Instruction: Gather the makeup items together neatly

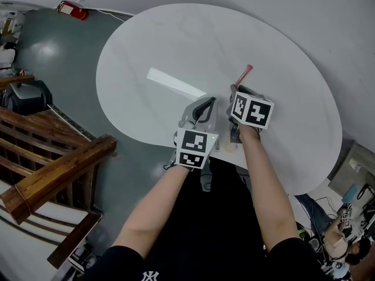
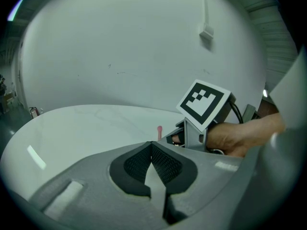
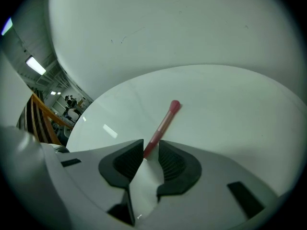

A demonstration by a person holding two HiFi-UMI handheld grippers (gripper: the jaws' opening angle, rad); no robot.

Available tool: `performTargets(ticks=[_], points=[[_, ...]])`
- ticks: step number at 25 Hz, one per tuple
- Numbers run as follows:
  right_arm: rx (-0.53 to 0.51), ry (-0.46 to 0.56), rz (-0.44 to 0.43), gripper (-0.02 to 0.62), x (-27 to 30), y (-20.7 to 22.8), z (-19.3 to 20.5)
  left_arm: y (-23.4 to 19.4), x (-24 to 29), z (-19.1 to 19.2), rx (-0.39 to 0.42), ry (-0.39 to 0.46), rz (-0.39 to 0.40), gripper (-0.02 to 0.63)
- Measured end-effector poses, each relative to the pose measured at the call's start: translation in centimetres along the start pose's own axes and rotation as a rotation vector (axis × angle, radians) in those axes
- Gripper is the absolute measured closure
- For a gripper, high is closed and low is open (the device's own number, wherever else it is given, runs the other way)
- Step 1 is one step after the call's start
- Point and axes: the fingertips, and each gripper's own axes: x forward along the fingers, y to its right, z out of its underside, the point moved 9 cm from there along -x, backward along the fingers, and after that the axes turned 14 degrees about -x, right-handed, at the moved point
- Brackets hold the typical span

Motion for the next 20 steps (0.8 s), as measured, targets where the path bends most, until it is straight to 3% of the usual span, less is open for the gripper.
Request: performTargets(ticks=[5, 20], points=[[-0.068, -0.058, 0.077, 0.548, 0.1, -0.3, -0.3, -0.4, -0.3, -0.1, -0.007, 0.001, -0.011, 0.597], [-0.062, -0.008, 0.025, 0.552, -2.1, 0.1, 0.7, 0.7, -1.2, 0.1, -0.004, 0.019, 0.011, 0.597]])
